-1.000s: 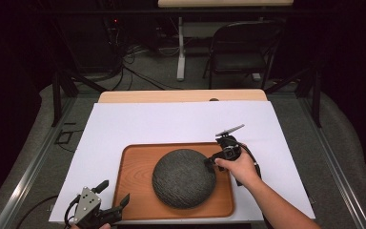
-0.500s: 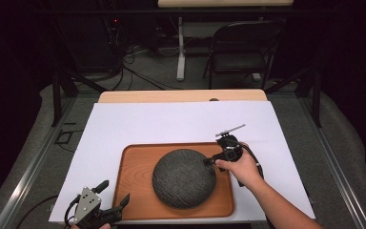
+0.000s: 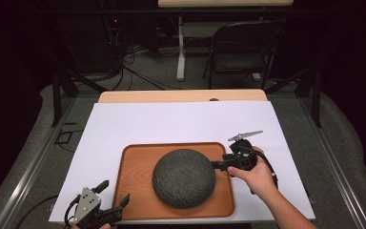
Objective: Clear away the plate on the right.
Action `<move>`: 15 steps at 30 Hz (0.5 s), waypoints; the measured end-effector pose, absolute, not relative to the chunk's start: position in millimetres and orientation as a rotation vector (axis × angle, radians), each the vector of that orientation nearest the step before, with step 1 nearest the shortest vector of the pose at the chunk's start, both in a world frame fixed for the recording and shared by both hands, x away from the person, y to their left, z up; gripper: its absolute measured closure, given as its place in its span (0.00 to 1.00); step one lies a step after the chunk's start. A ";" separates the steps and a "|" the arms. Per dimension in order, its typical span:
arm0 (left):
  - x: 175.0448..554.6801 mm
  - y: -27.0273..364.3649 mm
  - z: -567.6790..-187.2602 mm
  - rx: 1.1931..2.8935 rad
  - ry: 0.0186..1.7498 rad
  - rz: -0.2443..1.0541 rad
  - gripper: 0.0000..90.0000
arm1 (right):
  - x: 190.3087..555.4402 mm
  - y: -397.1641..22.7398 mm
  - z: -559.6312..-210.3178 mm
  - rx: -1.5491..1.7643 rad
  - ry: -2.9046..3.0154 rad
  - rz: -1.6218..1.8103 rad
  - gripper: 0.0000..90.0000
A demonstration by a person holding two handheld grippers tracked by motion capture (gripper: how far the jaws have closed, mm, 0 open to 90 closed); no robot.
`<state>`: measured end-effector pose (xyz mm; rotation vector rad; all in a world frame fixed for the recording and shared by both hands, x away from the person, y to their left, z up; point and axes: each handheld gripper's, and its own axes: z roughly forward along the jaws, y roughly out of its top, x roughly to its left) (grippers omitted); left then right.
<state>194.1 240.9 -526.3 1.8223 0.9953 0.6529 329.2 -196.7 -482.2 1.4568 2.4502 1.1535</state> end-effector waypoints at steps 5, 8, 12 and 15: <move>194.0 240.5 -526.5 1.820 1.000 0.653 0.18 | 311.6 -217.8 -475.1 1.449 2.377 1.251 0.45; 194.2 240.8 -526.6 1.817 1.004 0.653 0.18 | 300.8 -230.4 -474.3 1.454 2.341 1.296 0.44; 194.5 241.1 -526.7 1.816 1.006 0.654 0.18 | 284.5 -247.0 -478.2 1.459 2.293 1.313 0.44; 194.6 240.9 -526.8 1.816 1.006 0.654 0.18 | 272.1 -258.4 -482.9 1.448 2.248 1.312 0.44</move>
